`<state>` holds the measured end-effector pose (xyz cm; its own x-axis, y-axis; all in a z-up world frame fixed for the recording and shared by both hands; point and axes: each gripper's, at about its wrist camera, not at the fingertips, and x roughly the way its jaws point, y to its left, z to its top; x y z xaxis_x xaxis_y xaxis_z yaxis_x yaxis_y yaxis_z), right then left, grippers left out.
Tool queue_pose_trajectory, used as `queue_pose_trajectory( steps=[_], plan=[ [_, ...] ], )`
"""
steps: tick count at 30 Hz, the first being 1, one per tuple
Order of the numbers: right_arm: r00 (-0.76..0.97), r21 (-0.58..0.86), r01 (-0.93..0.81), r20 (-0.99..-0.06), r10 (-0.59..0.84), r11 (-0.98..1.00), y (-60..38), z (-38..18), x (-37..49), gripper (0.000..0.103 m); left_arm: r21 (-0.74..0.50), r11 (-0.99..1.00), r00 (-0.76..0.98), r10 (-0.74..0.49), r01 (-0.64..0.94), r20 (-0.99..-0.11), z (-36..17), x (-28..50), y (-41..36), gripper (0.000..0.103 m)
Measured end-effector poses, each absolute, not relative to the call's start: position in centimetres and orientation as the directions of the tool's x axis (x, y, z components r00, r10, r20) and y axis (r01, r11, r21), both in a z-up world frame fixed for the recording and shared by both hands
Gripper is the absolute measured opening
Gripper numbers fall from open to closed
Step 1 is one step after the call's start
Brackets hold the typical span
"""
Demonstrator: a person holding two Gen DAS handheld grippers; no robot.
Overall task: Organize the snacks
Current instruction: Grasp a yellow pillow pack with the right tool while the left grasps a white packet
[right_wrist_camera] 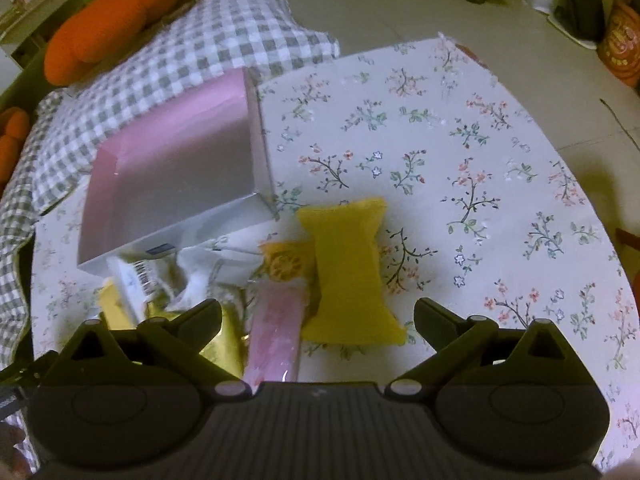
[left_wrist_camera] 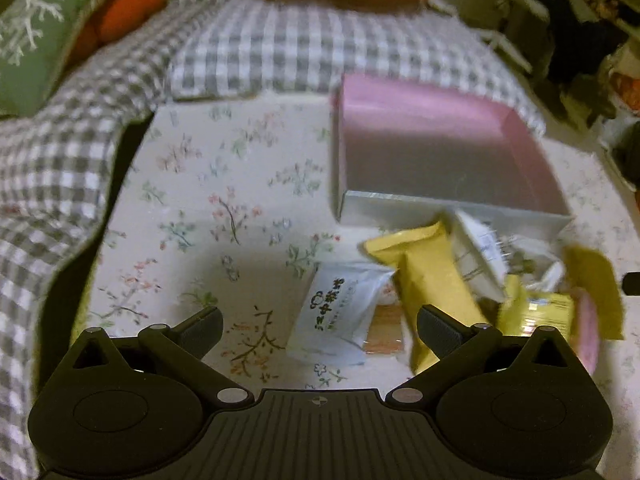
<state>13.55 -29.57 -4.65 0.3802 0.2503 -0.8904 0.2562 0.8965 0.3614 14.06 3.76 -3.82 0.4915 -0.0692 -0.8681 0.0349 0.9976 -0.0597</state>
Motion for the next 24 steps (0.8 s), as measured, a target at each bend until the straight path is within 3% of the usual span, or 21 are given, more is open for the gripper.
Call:
queue_pose_trajectory(
  steps=[15,19,22,24],
  plan=[
    [0.338,0.304,0.223,-0.915,0.219,0.926,-29.6,-8.5,16.7,0.093,-0.065,0.998,0.437,-0.064,0.013,-0.897,-7.9,16.9,4.8,0.101],
    [0.311,0.27,0.213,-0.93,0.197,0.939,-29.1,-9.6,17.2,0.074,-0.065,0.998,0.442,-0.067,0.021,-0.894,-8.5,17.0,4.6,0.098],
    [0.315,0.281,0.207,-0.926,0.208,0.937,-28.9,-9.7,17.1,0.066,-0.077,0.997,0.449,-0.083,0.031,-0.89,-8.5,17.0,4.3,0.095],
    [0.32,0.3,0.204,-0.92,0.226,0.932,-28.8,-9.6,17.1,0.055,-0.089,0.995,0.455,-0.095,0.033,-0.885,-8.4,16.9,4.2,0.084]
  ],
)
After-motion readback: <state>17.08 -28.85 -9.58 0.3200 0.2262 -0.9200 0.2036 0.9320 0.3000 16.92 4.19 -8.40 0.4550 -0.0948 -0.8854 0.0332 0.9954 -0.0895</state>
